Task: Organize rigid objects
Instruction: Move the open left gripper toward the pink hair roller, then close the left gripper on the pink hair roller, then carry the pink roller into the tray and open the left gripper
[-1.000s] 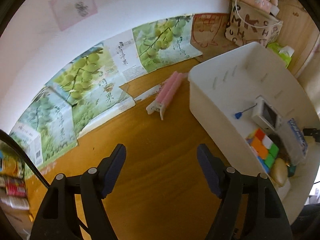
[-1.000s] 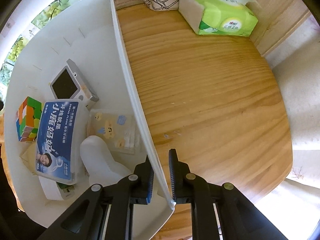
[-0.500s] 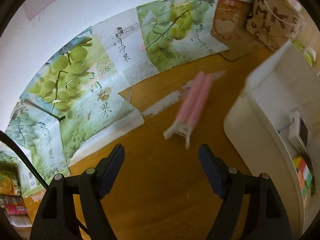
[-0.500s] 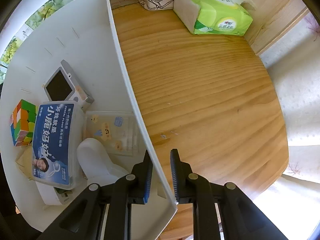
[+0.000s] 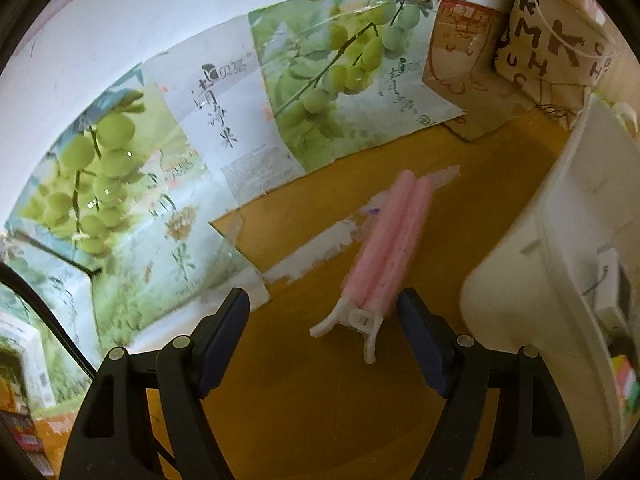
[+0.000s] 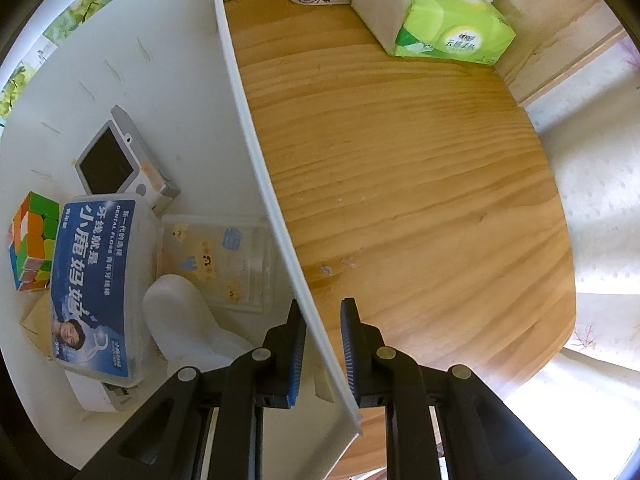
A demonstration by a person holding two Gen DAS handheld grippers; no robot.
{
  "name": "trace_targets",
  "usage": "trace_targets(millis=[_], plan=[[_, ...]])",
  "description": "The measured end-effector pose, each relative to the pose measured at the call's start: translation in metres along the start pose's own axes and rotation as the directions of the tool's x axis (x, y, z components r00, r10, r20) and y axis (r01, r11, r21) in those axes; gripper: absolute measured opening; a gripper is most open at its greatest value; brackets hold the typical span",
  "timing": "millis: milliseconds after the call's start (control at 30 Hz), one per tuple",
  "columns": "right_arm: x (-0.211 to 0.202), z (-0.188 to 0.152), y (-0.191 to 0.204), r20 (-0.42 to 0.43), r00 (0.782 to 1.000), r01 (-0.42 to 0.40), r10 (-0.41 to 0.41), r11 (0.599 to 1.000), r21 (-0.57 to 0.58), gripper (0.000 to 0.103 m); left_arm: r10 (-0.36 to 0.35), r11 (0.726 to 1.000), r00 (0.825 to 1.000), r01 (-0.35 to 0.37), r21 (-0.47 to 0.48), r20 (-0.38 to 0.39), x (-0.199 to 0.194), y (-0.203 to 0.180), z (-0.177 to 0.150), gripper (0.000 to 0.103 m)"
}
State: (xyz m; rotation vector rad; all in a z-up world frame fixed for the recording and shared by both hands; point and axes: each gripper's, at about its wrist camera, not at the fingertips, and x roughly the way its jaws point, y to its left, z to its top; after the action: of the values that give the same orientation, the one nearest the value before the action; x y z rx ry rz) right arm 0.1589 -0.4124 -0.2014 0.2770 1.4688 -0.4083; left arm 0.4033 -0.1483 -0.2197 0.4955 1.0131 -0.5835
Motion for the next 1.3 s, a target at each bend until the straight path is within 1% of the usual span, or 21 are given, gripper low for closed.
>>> trace_targets(millis=[100, 133, 367, 433, 567, 700, 933, 967, 1100, 1200, 1300], plan=[[0.003, 0.002, 0.003, -0.01, 1.0, 0.008, -0.008, 1.0, -0.004, 0.016, -0.009, 1.0, 1.0, 0.009, -0.001, 0.009, 0.003, 0.002, 0.003, 0.078], [0.003, 0.002, 0.003, -0.011, 1.0, 0.009, -0.009, 1.0, -0.004, 0.016, -0.015, 1.0, 1.0, 0.015, -0.001, 0.012, 0.004, 0.003, 0.004, 0.075], [0.005, 0.003, 0.005, -0.015, 1.0, 0.013, -0.013, 1.0, 0.001, 0.016, -0.07, 0.998, 0.997, 0.07, -0.006, 0.021, 0.007, 0.001, 0.007, 0.046], [0.006, 0.003, 0.007, -0.015, 1.0, 0.014, -0.014, 1.0, 0.002, 0.016, -0.061, 0.998, 0.998, 0.061, 0.002, 0.028, 0.006, -0.003, 0.006, 0.043], [0.005, 0.001, 0.006, -0.012, 1.0, 0.015, -0.015, 1.0, 0.012, 0.016, -0.044, 0.999, 0.999, 0.044, -0.009, 0.029, 0.002, -0.007, 0.001, 0.04], [0.005, -0.002, 0.006, -0.004, 1.0, 0.018, -0.018, 0.999, 0.026, 0.017, -0.042, 0.998, 0.999, 0.043, -0.039, 0.023, -0.007, -0.007, -0.013, 0.039], [0.0, -0.012, 0.002, 0.027, 1.0, 0.009, -0.01, 0.998, 0.058, 0.018, -0.066, 0.989, 0.998, 0.067, -0.133, 0.012, -0.03, -0.007, -0.047, 0.038], [-0.001, -0.014, 0.001, 0.03, 1.0, 0.007, -0.009, 0.998, 0.057, 0.018, -0.074, 0.986, 0.997, 0.075, -0.15, 0.009, -0.035, -0.007, -0.052, 0.038], [-0.007, -0.021, -0.003, 0.059, 0.998, -0.003, -0.001, 0.999, 0.055, 0.021, -0.075, 0.972, 0.996, 0.083, -0.219, 0.044, -0.067, -0.003, -0.075, 0.038], [-0.018, -0.029, -0.009, 0.093, 0.995, -0.029, 0.025, 0.998, 0.047, 0.021, -0.083, 0.957, 0.993, 0.103, -0.272, 0.082, -0.095, -0.001, -0.09, 0.038], [-0.027, -0.035, -0.012, 0.119, 0.991, -0.061, 0.057, 0.998, 0.028, 0.021, -0.067, 0.945, 0.99, 0.102, -0.31, 0.121, -0.125, -0.008, -0.1, 0.038]])
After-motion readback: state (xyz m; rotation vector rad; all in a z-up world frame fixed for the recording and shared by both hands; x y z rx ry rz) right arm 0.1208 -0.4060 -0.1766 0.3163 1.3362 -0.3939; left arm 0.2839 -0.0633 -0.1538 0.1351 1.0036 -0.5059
